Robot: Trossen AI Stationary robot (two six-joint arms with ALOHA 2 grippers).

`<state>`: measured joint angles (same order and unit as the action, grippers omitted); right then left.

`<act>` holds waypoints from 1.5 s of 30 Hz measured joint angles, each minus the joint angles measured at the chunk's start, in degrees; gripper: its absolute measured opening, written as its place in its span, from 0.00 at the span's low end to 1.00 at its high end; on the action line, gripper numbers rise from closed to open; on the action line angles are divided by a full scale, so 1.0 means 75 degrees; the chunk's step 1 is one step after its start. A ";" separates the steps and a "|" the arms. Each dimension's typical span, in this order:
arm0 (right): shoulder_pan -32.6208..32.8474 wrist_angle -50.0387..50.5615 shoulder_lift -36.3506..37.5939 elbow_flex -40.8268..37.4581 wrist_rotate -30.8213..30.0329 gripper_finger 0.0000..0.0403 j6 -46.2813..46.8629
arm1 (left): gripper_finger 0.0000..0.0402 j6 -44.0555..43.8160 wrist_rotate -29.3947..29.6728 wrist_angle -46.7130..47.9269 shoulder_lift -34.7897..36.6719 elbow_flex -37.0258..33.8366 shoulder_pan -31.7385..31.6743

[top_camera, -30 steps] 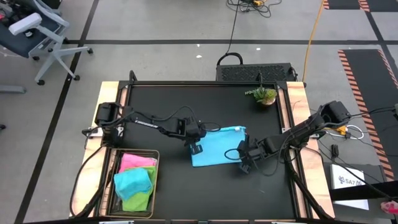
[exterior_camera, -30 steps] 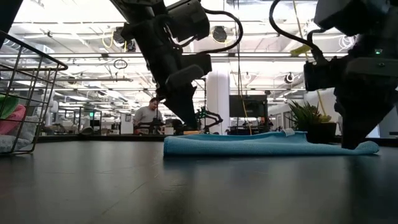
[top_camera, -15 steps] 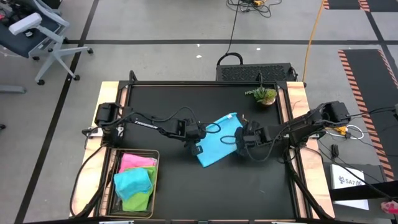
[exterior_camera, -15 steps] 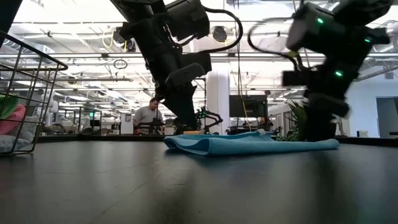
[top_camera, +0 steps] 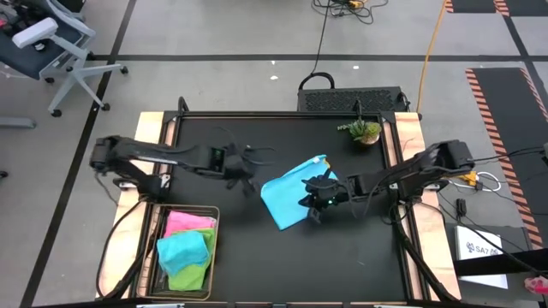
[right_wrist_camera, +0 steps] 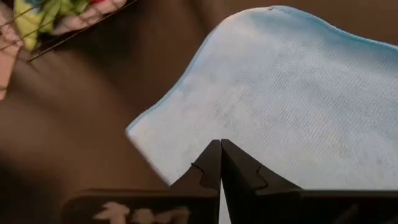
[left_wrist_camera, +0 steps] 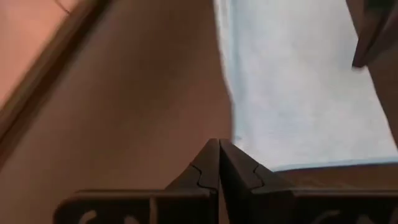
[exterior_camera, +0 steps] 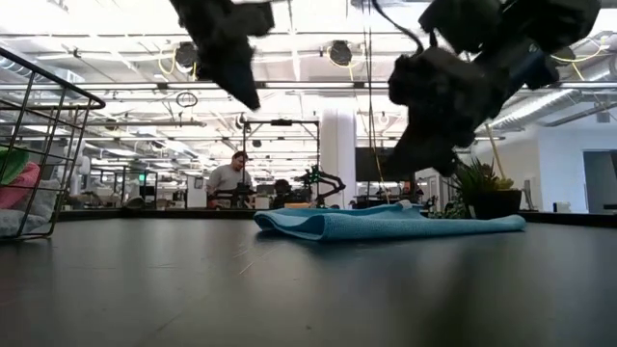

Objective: Fold microfiber towels
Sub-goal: Fold the blue microfiber cloth

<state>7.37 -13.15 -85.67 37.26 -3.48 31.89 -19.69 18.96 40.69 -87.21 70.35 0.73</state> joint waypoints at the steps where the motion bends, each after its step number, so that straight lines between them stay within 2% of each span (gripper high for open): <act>1: -0.0022 -0.0197 -0.0160 0.0000 -0.0087 0.00 0.0042 | 0.03 -0.0006 0.0159 0.0136 0.0221 0.0000 0.0000; 5: -0.0031 -0.0869 -0.0858 0.0134 -0.0167 0.00 0.0053 | 0.01 -0.0052 0.0654 0.0676 0.0960 0.0000 0.0000; 11: 0.0114 -0.0905 -0.1898 0.0675 -0.0110 0.00 0.0057 | 0.03 -0.0262 0.0895 0.1037 0.1519 0.0003 -0.0006; 16: 0.0353 -0.0925 -0.2338 0.0912 0.0495 0.00 0.0258 | 0.02 -0.0285 0.0895 0.1189 0.1587 0.0004 -0.0038; 20: 0.0724 -0.0332 -0.2311 0.0935 0.1256 0.00 0.0284 | 0.01 -0.0305 0.0886 0.1186 0.1592 -0.0003 -0.0044; 25: 0.1273 0.0904 -0.2106 0.0939 0.2379 0.00 0.0258 | 0.03 -0.0320 0.0886 0.1183 0.1587 -0.0003 -0.0047; 32: 0.1663 0.2433 -0.1354 0.0919 0.2539 0.00 0.0476 | 0.01 -0.0463 0.0881 0.1164 0.1587 -0.0003 -0.0052; 36: 0.1781 0.3741 -0.0479 0.0871 0.1809 0.00 0.0814 | 0.03 -0.0471 0.0881 0.1158 0.1587 -0.0001 -0.0052; 40: 0.1843 0.4849 0.0448 0.0883 0.0441 0.00 0.1313 | 0.04 -0.0471 0.0881 0.1157 0.1587 0.0000 -0.0053; 45: 0.1774 0.5783 0.1131 0.0883 -0.1178 0.00 0.1667 | 0.01 -0.0422 0.0884 0.1157 0.1587 0.0000 -0.0061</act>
<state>20.67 30.22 -77.19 43.88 -12.32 44.40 -22.85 25.58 49.36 -75.31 70.35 0.27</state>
